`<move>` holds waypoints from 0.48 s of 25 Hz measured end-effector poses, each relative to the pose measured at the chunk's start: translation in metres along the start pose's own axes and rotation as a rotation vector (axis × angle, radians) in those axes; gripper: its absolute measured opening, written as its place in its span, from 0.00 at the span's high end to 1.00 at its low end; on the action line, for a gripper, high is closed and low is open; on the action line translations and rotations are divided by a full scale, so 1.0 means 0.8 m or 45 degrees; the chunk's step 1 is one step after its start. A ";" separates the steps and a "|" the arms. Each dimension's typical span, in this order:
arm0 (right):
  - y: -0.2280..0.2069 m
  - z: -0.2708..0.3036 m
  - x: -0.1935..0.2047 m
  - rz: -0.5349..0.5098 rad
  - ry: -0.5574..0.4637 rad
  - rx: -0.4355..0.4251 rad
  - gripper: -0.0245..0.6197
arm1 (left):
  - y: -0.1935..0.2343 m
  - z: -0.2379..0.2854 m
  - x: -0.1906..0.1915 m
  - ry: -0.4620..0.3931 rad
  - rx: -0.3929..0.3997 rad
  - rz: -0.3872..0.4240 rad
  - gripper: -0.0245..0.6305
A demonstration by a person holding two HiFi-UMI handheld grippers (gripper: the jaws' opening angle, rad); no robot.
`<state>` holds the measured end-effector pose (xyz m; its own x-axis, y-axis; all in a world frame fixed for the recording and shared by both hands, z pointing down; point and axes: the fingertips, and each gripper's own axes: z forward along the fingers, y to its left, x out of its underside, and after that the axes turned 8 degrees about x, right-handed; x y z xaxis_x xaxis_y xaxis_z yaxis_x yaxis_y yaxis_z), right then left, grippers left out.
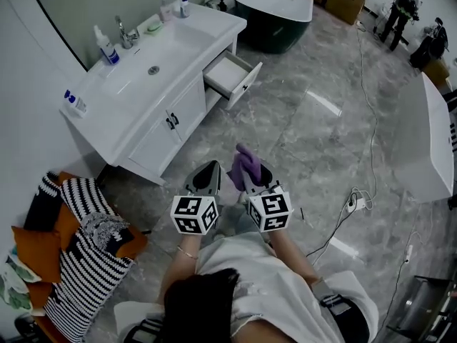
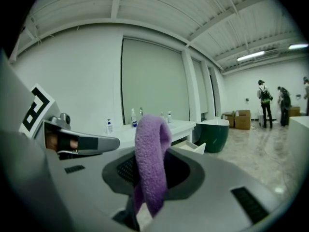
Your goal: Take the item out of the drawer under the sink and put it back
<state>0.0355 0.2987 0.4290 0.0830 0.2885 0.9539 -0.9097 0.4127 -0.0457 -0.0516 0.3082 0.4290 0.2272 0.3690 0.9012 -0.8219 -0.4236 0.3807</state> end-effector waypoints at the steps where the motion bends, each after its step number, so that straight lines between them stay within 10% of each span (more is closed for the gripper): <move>1: -0.008 0.010 0.001 0.002 0.019 0.001 0.80 | 0.002 0.013 -0.001 0.004 0.001 -0.020 0.96; 12: -0.087 0.099 -0.021 0.013 0.117 -0.088 0.80 | -0.007 0.128 -0.046 -0.014 0.027 -0.030 0.96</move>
<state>0.0649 0.1968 0.4400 0.1139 0.3700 0.9220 -0.8807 0.4671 -0.0786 -0.0017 0.2122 0.4153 0.2523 0.3699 0.8942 -0.8051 -0.4324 0.4060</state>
